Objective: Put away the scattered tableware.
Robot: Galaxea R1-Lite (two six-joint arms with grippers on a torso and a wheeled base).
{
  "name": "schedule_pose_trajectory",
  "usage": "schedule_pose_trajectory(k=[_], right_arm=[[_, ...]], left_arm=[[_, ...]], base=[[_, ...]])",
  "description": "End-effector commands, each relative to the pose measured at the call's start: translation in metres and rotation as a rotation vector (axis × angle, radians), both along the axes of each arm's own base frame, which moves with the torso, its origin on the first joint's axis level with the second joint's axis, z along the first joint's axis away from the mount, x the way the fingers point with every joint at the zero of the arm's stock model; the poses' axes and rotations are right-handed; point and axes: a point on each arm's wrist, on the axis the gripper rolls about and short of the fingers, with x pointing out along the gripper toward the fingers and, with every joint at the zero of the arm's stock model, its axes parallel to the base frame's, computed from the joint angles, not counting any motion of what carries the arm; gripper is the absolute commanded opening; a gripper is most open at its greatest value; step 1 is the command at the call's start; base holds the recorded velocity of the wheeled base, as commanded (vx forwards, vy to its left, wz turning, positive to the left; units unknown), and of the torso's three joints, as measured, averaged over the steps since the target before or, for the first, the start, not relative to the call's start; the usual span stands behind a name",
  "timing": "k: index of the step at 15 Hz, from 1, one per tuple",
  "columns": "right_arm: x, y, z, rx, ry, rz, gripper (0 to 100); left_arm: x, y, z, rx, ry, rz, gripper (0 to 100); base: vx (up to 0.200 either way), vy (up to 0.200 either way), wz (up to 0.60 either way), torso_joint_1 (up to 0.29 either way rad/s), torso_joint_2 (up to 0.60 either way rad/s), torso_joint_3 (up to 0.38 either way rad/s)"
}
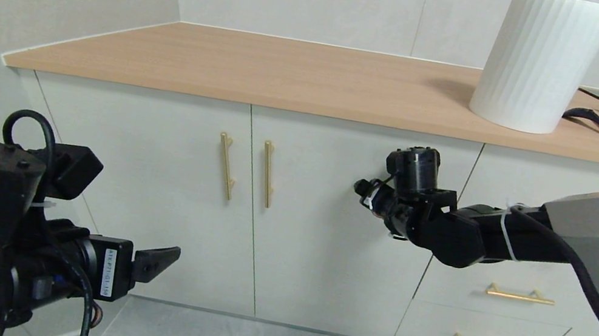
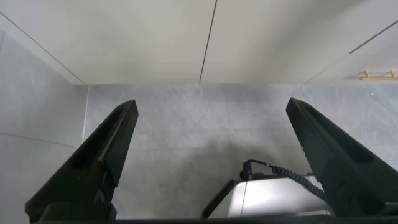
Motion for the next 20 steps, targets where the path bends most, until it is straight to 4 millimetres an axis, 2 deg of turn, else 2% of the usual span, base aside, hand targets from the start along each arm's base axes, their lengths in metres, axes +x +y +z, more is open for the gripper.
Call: schedule_pose_trajectory(k=[1,3,6,8,11,12,13,14,15,16,20], right_arm=[[-0.004,-0.001,0.003,-0.001,0.003,0.003,100],[-0.019,-0.006,0.01,0.001,0.018,0.037,100],[-0.059,-0.022,0.039,0.027,0.022,0.145,100],[-0.103,-0.049,0.067,0.0,-0.022,0.214,100],[-0.153,-0.088,0.104,-0.005,-0.122,0.205,100],[-0.179,-0.105,0.118,-0.018,-0.179,0.209,100],[-0.194,-0.115,0.122,-0.028,-0.204,0.214,100],[-0.234,-0.14,0.128,-0.071,-0.282,0.223,100],[-0.246,-0.148,0.13,-0.084,-0.309,0.223,100],[-0.278,-0.175,0.133,-0.143,-0.395,0.171,100],[-0.348,-0.225,0.132,-0.241,-0.556,-0.011,100]], left_arm=[[0.0,0.0,0.0,0.0,0.0,0.0,100],[0.0,0.0,0.0,-0.001,-0.001,0.0,100],[-0.001,0.001,0.001,-0.001,-0.004,0.0,100],[-0.005,0.003,0.006,-0.005,-0.031,-0.007,100],[-0.023,0.014,0.021,-0.004,-0.118,-0.027,100],[-0.034,0.022,0.029,-0.011,-0.171,-0.027,100],[-0.039,0.028,0.033,-0.01,-0.2,-0.019,100],[-0.056,0.042,0.041,0.011,-0.276,0.004,100],[-0.062,0.047,0.042,0.016,-0.3,0.009,100],[-0.084,0.06,0.045,0.04,-0.377,0.019,100],[-0.136,0.086,0.042,0.094,-0.566,0.095,100]], base=[[0.0,0.0,0.0,0.0,0.0,0.0],[0.0,0.0,0.0,0.0,0.0,0.0],[0.0,0.0,0.0,0.0,0.0,0.0],[0.0,0.0,0.0,0.0,0.0,0.0],[0.0,0.0,0.0,0.0,0.0,0.0],[0.0,0.0,0.0,0.0,0.0,0.0],[0.0,0.0,0.0,0.0,0.0,0.0],[0.0,0.0,0.0,0.0,0.0,0.0],[0.0,0.0,0.0,0.0,0.0,0.0],[0.0,0.0,0.0,0.0,0.0,0.0],[0.0,0.0,0.0,0.0,0.0,0.0]])
